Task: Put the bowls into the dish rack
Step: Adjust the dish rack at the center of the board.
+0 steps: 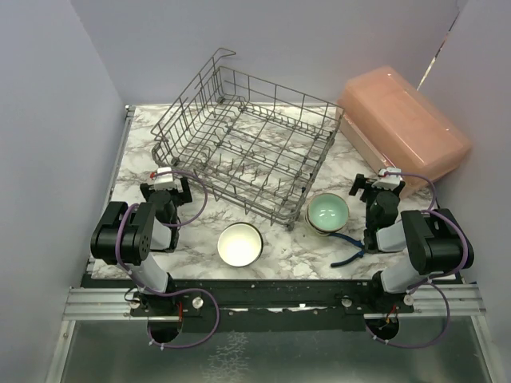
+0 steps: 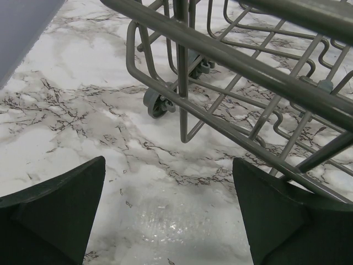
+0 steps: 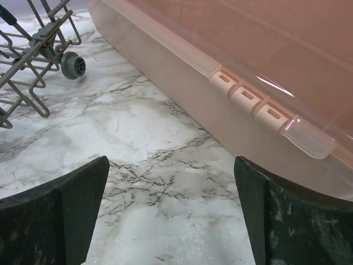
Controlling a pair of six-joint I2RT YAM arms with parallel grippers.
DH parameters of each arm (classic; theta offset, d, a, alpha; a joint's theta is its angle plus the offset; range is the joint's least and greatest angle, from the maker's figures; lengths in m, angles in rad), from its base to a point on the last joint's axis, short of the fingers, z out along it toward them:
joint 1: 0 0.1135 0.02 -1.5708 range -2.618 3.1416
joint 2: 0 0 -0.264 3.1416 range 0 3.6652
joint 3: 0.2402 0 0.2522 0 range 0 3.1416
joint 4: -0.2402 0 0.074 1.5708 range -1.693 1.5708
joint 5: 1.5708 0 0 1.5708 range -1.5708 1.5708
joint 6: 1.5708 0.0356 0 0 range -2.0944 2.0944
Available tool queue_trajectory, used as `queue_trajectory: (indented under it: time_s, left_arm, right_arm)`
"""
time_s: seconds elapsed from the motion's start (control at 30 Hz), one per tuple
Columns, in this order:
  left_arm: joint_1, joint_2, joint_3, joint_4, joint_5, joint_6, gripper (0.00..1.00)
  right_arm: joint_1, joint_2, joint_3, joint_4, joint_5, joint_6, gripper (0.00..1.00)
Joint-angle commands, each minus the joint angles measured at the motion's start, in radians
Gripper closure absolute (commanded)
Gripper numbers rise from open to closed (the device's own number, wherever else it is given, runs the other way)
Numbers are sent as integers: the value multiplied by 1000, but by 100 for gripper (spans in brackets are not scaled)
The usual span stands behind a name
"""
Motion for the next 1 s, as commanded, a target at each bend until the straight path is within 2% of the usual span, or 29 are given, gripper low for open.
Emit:
queue_trajectory:
  time_s: [0.0, 0.27, 0.37, 0.4, 0.47, 0.53, 0.57, 0.63, 0.73, 0.9, 0.97]
  left_arm:
    - [-22, 0, 35, 49, 63, -17, 1]
    - [-22, -3, 33, 51, 59, -19, 1]
    - [-22, -76, 17, 25, -33, -50, 1]
    - [-22, -126, 2, 7, -65, -67, 1]
    - [-21, -240, -3, -69, -103, -83, 1]
    - [-22, -340, 22, -207, -137, -168, 1]
    - [-21, -383, 43, -300, -154, -228, 1]
    - [-22, -457, 94, -480, -156, -306, 1]
    - [-21, -545, 151, -697, -114, -335, 1]
    - [-22, -669, 215, -1003, -111, -430, 1]
    - [-21, -708, 232, -1101, -68, -484, 1]
  right_arm:
    - [3, -2, 14, 31, -11, -9, 0]
    - [3, -3, 10, 38, -10, -9, 0]
    - [5, -12, -31, 126, 14, -24, 0]
    - [5, -47, -38, 101, 25, -18, 0]
    - [6, -174, -3, -110, 28, 4, 0]
    - [5, -333, 99, -471, 78, 149, 0]
    - [5, -370, 138, -581, 85, 170, 0]
    - [4, -425, 173, -703, 78, 245, 0]
    - [5, -507, 218, -931, 122, 428, 0]
    - [5, -607, 276, -1128, -20, 493, 0]
    - [5, -617, 336, -1237, -114, 489, 0]
